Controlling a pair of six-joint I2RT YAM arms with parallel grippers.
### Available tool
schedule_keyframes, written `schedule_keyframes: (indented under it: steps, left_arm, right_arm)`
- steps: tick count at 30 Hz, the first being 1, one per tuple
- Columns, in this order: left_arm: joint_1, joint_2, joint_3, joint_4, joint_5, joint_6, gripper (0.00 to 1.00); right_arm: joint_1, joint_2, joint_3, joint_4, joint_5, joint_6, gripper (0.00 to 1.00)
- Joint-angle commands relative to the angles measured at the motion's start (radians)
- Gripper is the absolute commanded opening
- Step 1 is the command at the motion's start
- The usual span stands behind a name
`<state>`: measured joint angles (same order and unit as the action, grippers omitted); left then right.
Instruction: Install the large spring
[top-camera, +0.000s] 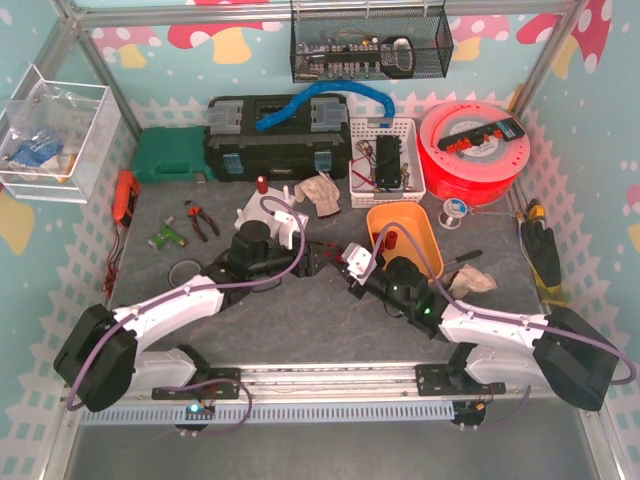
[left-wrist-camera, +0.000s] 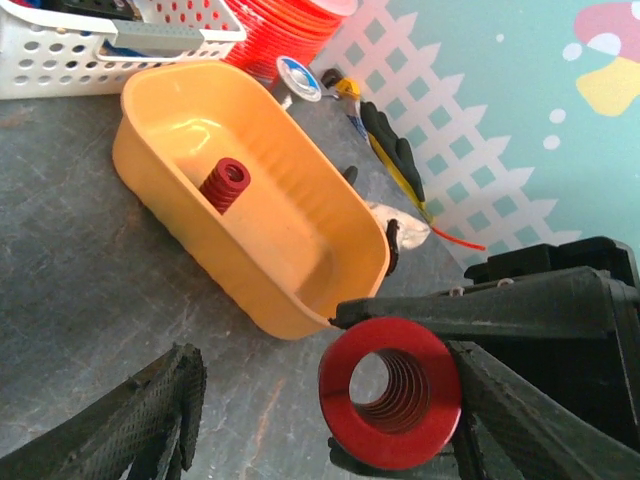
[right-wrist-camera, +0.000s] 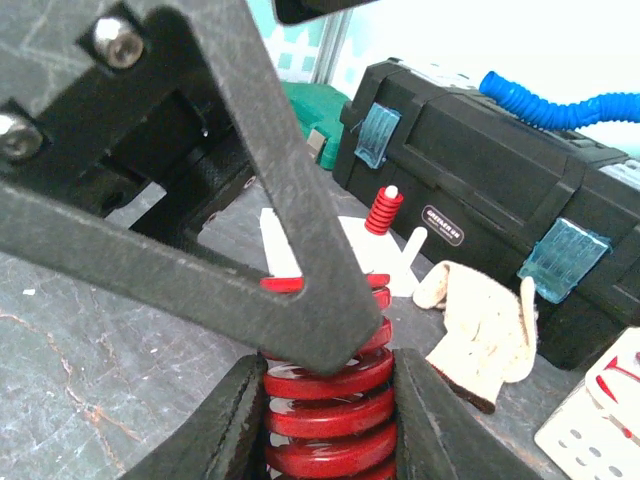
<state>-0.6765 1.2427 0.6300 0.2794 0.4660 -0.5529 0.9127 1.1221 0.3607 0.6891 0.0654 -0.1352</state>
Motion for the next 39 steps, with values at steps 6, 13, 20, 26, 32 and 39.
schedule_keyframes:
  steps: [6,13,20,26,32,39]
  left_arm:
    - [-0.006,0.004,0.031,-0.006,0.069,-0.028,0.6]
    - [-0.006,0.006,0.033,0.014,0.106,-0.043,0.47]
    - [-0.006,0.006,0.025,0.044,0.142,-0.059,0.24]
    - [-0.006,0.0,0.025,0.05,0.163,-0.061,0.06]
    - [0.011,-0.029,0.024,0.019,0.074,-0.053,0.0]
    - [0.086,-0.072,0.042,-0.07,-0.119,-0.011,0.0]
  right_arm:
    - [0.012,-0.016,-0.001,0.074,-0.017,-0.017,0.06]
    - [0.014,-0.011,-0.002,0.076,-0.037,-0.018,0.07]
    - [0.016,0.003,0.008,0.06,-0.044,-0.024,0.08]
    - [0.016,0.002,0.012,0.052,-0.035,-0.023,0.12]
    - [0.017,0.009,0.055,-0.023,-0.003,0.033,0.45]
    - [0.016,-0.038,0.142,-0.223,0.134,0.148,0.77]
